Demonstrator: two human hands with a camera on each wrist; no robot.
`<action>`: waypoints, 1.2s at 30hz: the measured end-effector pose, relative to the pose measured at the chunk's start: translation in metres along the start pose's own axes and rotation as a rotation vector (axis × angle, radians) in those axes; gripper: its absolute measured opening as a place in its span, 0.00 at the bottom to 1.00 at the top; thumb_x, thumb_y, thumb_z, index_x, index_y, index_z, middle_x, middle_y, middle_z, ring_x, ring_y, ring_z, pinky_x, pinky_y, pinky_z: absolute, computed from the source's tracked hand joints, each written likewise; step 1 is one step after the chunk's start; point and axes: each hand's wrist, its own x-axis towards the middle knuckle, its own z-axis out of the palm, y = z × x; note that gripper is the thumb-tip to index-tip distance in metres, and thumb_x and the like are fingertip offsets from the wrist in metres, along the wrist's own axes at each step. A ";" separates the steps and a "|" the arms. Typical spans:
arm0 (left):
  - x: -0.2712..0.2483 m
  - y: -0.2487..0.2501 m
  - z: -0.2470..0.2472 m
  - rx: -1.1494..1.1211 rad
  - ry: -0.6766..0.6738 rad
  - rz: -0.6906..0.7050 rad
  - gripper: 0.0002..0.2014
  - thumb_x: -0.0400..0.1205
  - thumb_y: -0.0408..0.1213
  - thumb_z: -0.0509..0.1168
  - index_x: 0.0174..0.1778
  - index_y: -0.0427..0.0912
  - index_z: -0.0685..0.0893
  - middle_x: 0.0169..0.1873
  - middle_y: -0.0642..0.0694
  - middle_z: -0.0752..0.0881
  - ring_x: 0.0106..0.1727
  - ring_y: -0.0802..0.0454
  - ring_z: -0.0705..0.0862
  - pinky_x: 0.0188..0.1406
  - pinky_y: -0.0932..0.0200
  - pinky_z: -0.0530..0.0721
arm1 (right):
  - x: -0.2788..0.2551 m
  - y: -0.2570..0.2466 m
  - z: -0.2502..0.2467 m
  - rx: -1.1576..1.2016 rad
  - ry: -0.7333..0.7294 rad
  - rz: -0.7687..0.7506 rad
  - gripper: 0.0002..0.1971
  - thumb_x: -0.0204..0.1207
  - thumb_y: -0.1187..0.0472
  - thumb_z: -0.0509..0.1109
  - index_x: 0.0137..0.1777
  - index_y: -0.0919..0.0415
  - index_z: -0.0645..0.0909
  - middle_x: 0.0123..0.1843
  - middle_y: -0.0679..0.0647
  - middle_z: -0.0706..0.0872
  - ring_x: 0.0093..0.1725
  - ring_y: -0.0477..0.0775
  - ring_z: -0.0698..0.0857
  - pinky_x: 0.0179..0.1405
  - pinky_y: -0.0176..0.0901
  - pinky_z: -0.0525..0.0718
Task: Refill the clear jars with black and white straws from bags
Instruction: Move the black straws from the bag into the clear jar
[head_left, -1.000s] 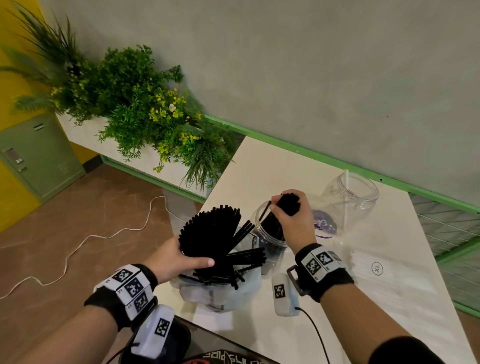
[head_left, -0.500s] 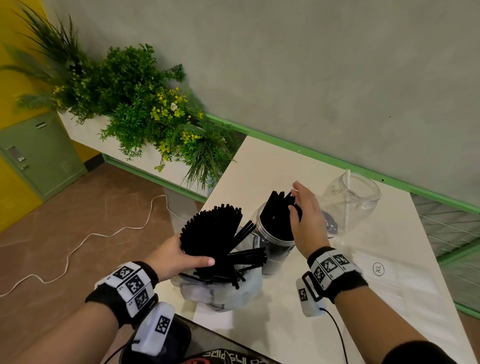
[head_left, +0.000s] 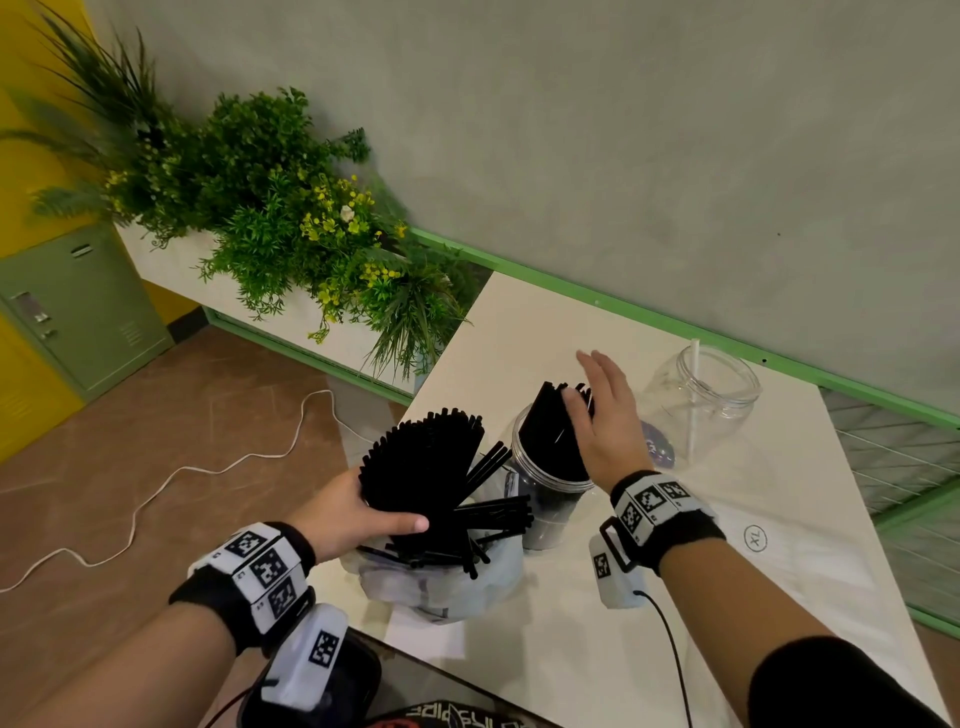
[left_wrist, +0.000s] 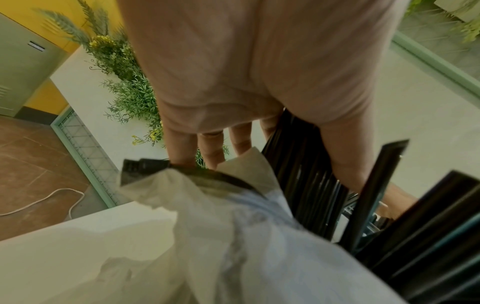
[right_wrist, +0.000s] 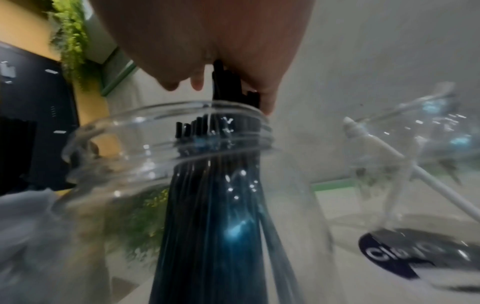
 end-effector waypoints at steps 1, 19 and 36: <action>0.000 0.000 0.000 0.006 0.001 -0.004 0.50 0.38 0.73 0.77 0.57 0.61 0.76 0.54 0.61 0.84 0.57 0.62 0.81 0.61 0.59 0.79 | 0.004 -0.004 0.001 -0.061 -0.078 -0.014 0.26 0.84 0.45 0.59 0.81 0.48 0.63 0.82 0.52 0.62 0.80 0.53 0.61 0.80 0.52 0.62; 0.001 0.002 0.000 -0.018 -0.011 0.020 0.50 0.39 0.72 0.77 0.59 0.57 0.79 0.53 0.59 0.86 0.56 0.64 0.83 0.54 0.68 0.80 | 0.030 -0.002 0.006 -0.485 0.044 -0.106 0.14 0.77 0.46 0.70 0.52 0.57 0.84 0.54 0.55 0.81 0.56 0.62 0.74 0.53 0.55 0.74; 0.001 0.001 -0.001 -0.041 -0.013 0.041 0.46 0.39 0.73 0.77 0.54 0.62 0.77 0.53 0.62 0.85 0.56 0.68 0.81 0.50 0.73 0.77 | 0.030 0.013 0.004 -0.261 0.052 -0.118 0.10 0.83 0.56 0.64 0.54 0.62 0.82 0.49 0.55 0.80 0.51 0.59 0.79 0.48 0.51 0.80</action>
